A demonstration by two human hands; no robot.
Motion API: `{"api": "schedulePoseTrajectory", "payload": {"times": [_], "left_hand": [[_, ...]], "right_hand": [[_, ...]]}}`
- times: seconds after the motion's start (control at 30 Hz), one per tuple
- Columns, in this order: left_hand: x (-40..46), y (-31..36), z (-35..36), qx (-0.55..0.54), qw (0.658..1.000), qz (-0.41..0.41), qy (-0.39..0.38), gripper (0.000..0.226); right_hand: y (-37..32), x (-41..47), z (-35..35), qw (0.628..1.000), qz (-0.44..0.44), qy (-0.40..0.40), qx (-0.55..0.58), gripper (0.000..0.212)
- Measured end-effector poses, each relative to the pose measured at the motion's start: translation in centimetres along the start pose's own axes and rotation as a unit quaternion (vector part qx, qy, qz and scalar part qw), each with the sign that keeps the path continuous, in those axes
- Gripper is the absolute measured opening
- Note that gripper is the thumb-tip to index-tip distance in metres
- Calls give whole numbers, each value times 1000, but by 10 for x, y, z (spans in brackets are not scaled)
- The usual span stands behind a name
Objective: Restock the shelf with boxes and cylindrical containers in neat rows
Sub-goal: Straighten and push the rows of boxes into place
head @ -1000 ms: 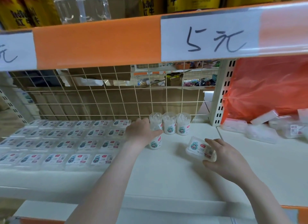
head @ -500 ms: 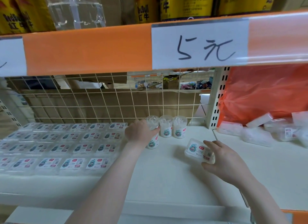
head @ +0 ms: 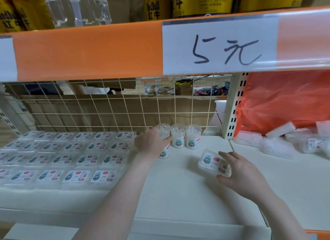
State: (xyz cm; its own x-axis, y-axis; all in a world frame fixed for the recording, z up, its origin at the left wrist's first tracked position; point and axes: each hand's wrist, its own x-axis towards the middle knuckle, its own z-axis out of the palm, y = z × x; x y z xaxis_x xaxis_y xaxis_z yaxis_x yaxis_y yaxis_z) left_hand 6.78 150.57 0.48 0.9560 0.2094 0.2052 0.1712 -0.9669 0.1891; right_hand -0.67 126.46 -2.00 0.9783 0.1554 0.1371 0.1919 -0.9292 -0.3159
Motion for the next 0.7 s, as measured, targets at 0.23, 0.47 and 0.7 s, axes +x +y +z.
{"api": "schedulePoseTrajectory", "payload": {"times": [0.23, 0.47, 0.7], "left_hand": [[0, -2, 2, 16, 1000, 18, 9, 60], [-3, 2, 2, 26, 1000, 16, 6, 60], [-3, -9, 6, -3, 1000, 11, -16, 67]], "right_hand": [[0, 3, 1, 1000, 0, -8, 2, 73], [1, 4, 6, 1000, 4, -12, 8, 73], [1, 6, 10, 1000, 10, -23, 14, 73]]}}
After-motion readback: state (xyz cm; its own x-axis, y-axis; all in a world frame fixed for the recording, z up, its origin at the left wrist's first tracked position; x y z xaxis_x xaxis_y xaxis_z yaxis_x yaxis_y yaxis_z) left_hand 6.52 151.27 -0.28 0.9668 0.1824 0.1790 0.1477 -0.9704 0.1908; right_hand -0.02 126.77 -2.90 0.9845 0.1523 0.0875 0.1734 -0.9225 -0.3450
